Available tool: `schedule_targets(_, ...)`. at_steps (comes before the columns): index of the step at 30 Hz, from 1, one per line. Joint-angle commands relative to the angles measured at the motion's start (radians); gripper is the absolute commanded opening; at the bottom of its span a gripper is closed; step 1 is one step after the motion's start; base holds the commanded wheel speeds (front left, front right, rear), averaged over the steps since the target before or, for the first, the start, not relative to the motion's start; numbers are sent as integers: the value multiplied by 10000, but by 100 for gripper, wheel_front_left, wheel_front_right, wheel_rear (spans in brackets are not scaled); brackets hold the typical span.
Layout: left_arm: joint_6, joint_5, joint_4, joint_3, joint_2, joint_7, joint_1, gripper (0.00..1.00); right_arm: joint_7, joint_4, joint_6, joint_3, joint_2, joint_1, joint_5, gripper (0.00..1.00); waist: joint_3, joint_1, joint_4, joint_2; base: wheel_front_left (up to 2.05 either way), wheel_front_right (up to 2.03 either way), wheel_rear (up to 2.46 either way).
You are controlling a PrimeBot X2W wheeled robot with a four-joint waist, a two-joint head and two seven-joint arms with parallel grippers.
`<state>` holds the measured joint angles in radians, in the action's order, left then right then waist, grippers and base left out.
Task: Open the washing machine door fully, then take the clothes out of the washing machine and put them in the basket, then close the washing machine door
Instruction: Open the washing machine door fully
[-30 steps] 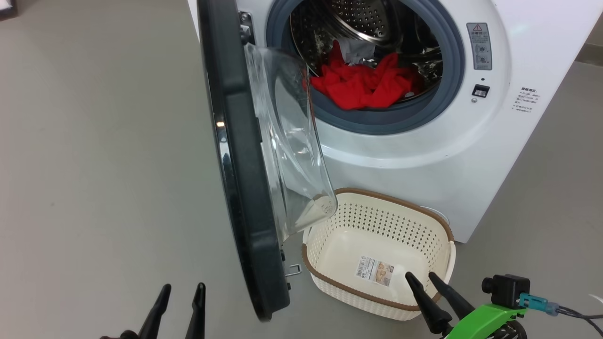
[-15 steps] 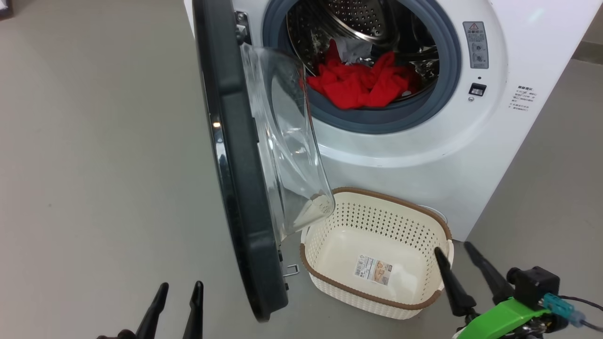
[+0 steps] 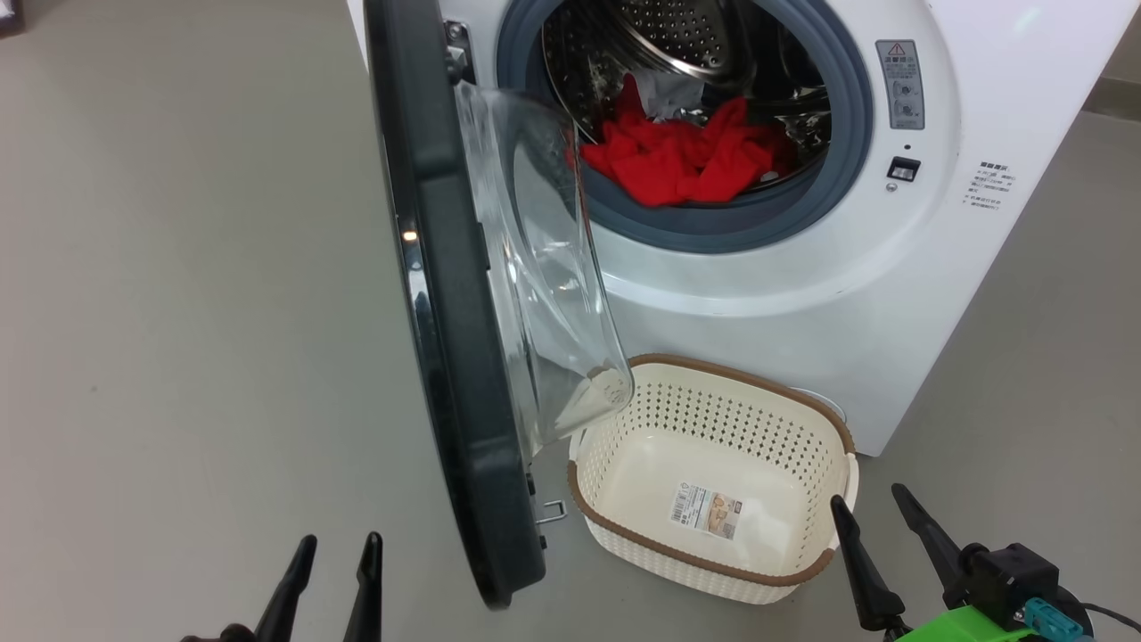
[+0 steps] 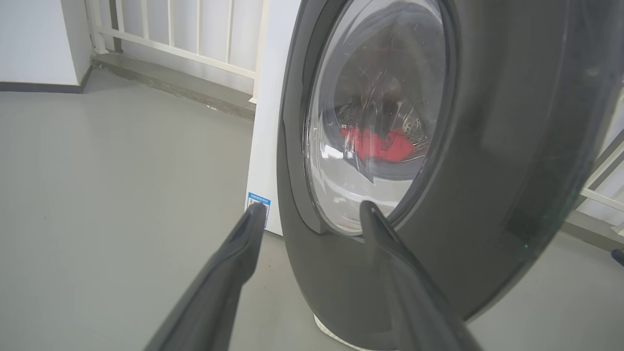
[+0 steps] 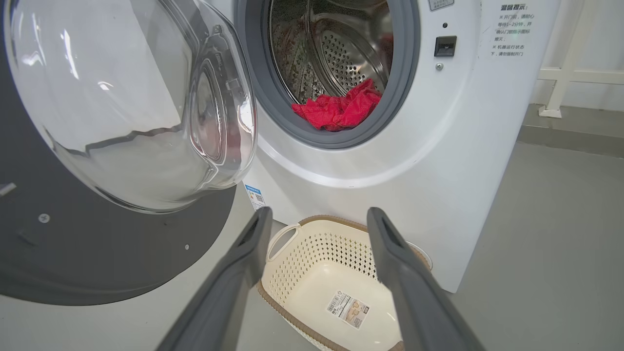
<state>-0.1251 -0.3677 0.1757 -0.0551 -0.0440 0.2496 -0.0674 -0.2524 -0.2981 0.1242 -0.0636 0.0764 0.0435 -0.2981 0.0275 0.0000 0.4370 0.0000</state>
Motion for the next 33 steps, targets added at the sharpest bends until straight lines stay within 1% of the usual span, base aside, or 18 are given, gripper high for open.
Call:
schedule_targets(1,-55,55,-232,377,-62,122,180,100,-93,306,65,-131,9,-56,103,100,9,0,-17,0,0,0,0)
schedule_targets(5,-55,4,-228,375,-62,122,209,100,-93,381,65,-58,-44,-57,208,100,14,0,-29,0,0,0,0)
schedule_targets(6,-55,-23,-232,384,-62,122,224,55,-93,393,65,-48,-52,-54,240,100,10,0,-28,0,0,0,0)
schedule_targets(7,-55,-44,-256,423,-62,122,256,3,-93,412,65,-30,-58,-53,269,100,6,0,-24,0,0,0,0)
schedule_targets(8,-55,-115,-302,470,-62,122,297,0,-93,431,65,-8,-63,-51,287,100,2,0,-18,0,0,0,0)
schedule_targets(12,-55,-118,-752,661,-62,122,541,0,-93,457,65,32,-78,-35,319,100,-13,0,7,0,0,0,0)
schedule_targets(16,-55,-62,-1917,826,-62,122,1130,0,-93,578,65,103,-85,-19,359,100,-39,0,58,0,0,0,0)
schedule_targets(19,-55,-42,-2914,729,-62,122,1557,0,-93,622,65,74,-94,0,405,100,-87,0,58,0,0,0,0)
schedule_targets(20,-55,6,-3417,474,-62,122,1725,0,-93,626,65,41,-104,2,400,100,-112,0,38,0,0,0,0)
schedule_targets(21,-55,6,-3417,474,-62,122,1725,0,-93,626,65,41,-104,2,400,100,-112,0,38,0,0,0,0)
schedule_targets(22,-55,140,-3598,260,-62,122,1773,0,-93,622,65,5,-109,1,395,100,-126,0,24,0,0,0,0)
schedule_targets(27,-56,558,-4246,-1049,-62,122,1720,0,-93,588,65,-143,-113,-41,348,100,-128,0,-84,0,0,0,0)
schedule_targets(30,-56,378,-4147,-1902,-62,122,1492,0,-93,607,65,-162,-108,-58,340,100,-107,0,-139,0,0,0,0)
schedule_targets(33,-56,-55,-3512,-2557,-62,122,1257,0,-93,631,65,-163,-109,-53,335,100,-76,0,-165,0,0,0,0)
